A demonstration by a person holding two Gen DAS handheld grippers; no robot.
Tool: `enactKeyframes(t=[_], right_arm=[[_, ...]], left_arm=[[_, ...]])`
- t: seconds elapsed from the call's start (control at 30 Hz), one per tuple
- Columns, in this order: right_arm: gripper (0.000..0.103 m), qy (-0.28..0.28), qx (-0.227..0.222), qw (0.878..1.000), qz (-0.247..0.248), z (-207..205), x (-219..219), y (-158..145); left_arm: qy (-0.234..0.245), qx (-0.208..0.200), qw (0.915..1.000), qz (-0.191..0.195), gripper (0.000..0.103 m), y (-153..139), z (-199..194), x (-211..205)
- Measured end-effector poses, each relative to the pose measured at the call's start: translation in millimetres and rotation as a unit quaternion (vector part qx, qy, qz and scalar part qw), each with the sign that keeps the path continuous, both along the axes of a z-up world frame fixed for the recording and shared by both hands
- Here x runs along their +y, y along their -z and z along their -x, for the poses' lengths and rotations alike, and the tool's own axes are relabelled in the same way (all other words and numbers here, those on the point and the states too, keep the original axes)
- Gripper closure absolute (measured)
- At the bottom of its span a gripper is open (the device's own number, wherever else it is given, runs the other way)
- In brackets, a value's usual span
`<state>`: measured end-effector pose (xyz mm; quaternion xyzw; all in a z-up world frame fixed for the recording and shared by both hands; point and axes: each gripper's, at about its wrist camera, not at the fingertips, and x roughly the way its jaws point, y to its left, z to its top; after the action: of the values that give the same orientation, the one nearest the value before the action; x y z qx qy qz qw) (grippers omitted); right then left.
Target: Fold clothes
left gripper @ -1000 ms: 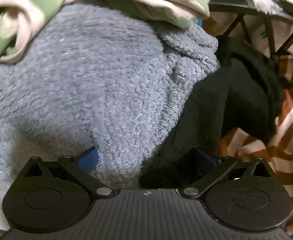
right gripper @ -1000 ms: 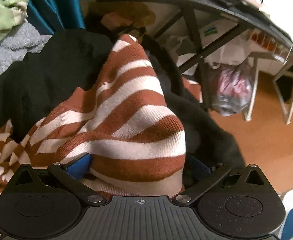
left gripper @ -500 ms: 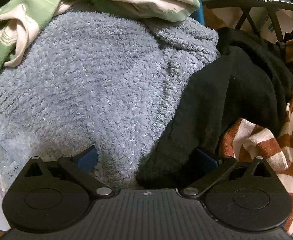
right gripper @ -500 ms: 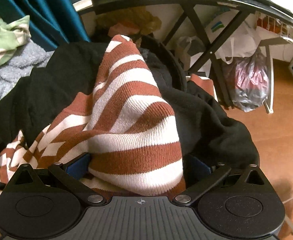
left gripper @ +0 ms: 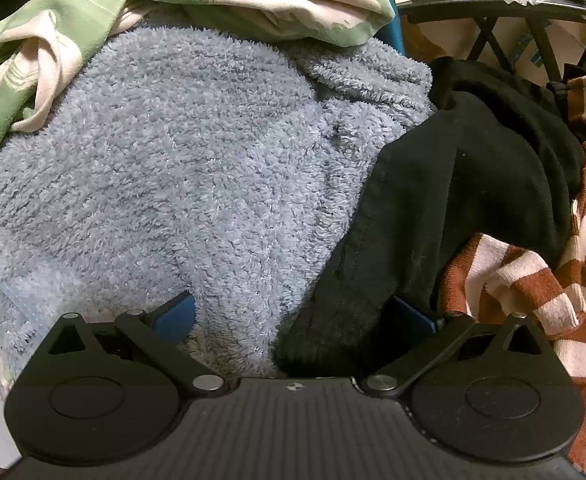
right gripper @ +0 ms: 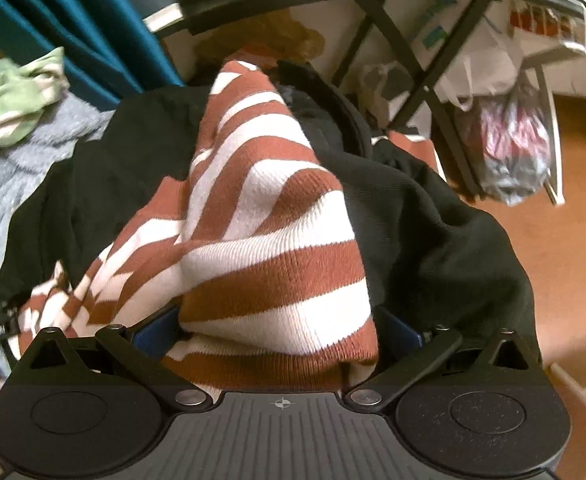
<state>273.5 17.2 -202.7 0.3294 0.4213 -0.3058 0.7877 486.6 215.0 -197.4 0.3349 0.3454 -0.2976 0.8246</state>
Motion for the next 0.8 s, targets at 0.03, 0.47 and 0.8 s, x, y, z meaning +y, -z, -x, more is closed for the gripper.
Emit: enactKeyframes(t=[0.03, 0.47, 0.8], right_arm=[[0.001, -0.003, -0.002, 1.000, 0.006, 0.7, 2.2, 1.1], [0.001, -0.022, -0.003, 1.000, -0.022, 3.0, -0.2, -10.8], [0.001, -0.017, -0.025, 0.999, 0.029, 30.2, -7.3, -54.1]], left_arm=[[0.000, -0.001, 1.0000, -0.002, 0.000, 0.4, -2.4, 0.9], [0.013, 0.013, 0.9995, -0.026, 0.000, -1.9, -7.4, -3.5], [0.070, 0.106, 0.9918, -0.010, 0.001, -40.9, -16.3, 3.4]])
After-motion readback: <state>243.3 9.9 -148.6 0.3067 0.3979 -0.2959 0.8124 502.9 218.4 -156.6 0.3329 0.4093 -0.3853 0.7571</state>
